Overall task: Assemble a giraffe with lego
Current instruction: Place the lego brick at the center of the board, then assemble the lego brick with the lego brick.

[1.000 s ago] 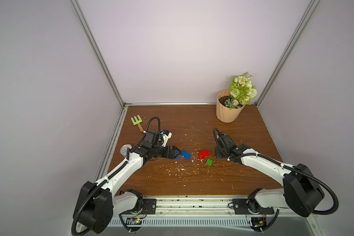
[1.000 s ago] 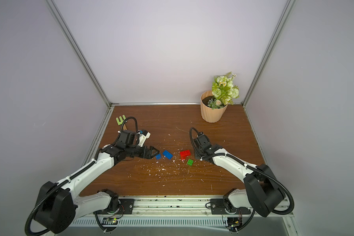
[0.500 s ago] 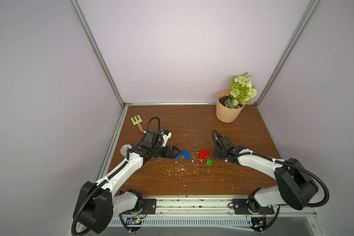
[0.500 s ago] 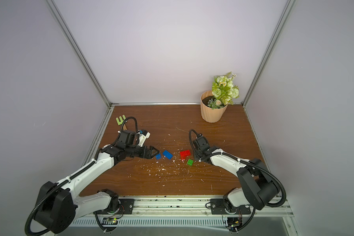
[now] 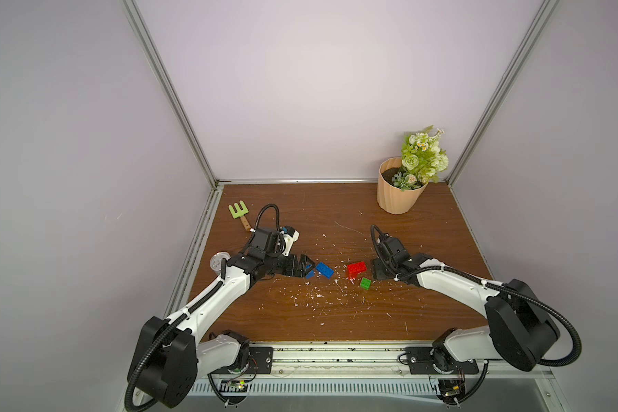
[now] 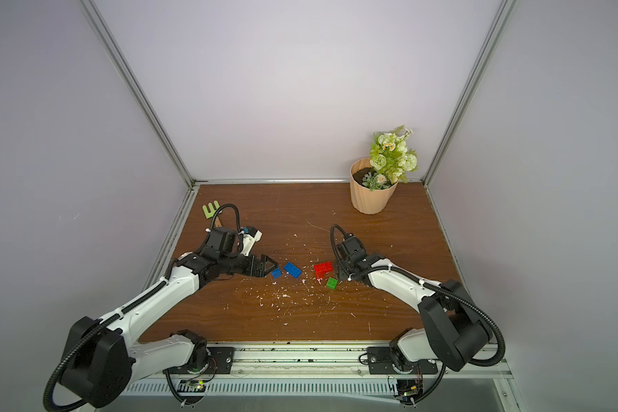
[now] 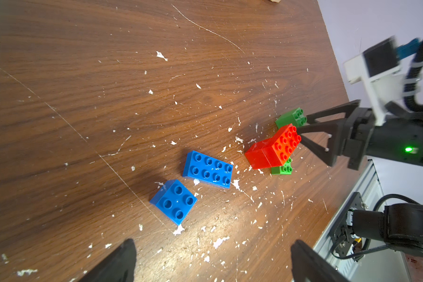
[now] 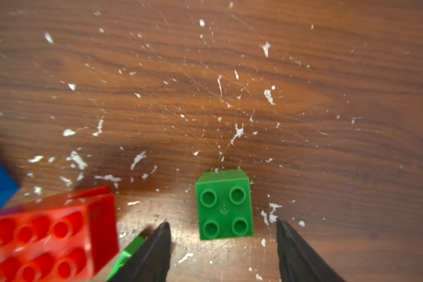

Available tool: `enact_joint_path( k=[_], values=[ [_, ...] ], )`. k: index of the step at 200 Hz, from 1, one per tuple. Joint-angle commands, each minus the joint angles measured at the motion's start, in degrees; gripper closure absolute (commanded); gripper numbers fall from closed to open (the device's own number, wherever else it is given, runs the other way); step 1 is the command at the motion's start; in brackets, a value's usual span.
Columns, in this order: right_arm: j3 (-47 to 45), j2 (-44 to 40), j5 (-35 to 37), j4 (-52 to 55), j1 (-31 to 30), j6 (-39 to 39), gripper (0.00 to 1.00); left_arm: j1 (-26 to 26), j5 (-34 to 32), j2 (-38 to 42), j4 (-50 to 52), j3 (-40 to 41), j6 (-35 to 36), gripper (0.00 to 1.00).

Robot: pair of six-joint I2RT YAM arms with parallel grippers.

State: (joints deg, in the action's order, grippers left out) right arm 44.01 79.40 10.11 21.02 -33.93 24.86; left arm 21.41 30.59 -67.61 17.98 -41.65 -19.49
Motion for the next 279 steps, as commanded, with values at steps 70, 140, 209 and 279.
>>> enact_joint_path(
  k=[70, 140, 209, 279],
  values=[
    [11.5, -2.5, -6.3, 10.6, -1.1, -1.2, 0.14, 0.6, -0.8, -0.2, 1.4, -0.1, 0.5, 0.00],
    [16.1, 4.0, -7.1, 10.3, -8.5, 1.1, 0.15, 0.6, -0.8, -0.4, 1.4, -0.2, 0.5, 0.00],
    [18.7, 10.8, -4.8, 9.0, -12.5, 2.4, 0.16, 0.6, -1.1, 0.1, 1.5, -0.1, 0.5, 0.01],
    [19.5, 11.3, -3.4, 10.1, -12.7, 2.3, 0.15, 0.6, -1.4, 0.2, 1.6, -0.2, 0.6, 0.00]
  ],
)
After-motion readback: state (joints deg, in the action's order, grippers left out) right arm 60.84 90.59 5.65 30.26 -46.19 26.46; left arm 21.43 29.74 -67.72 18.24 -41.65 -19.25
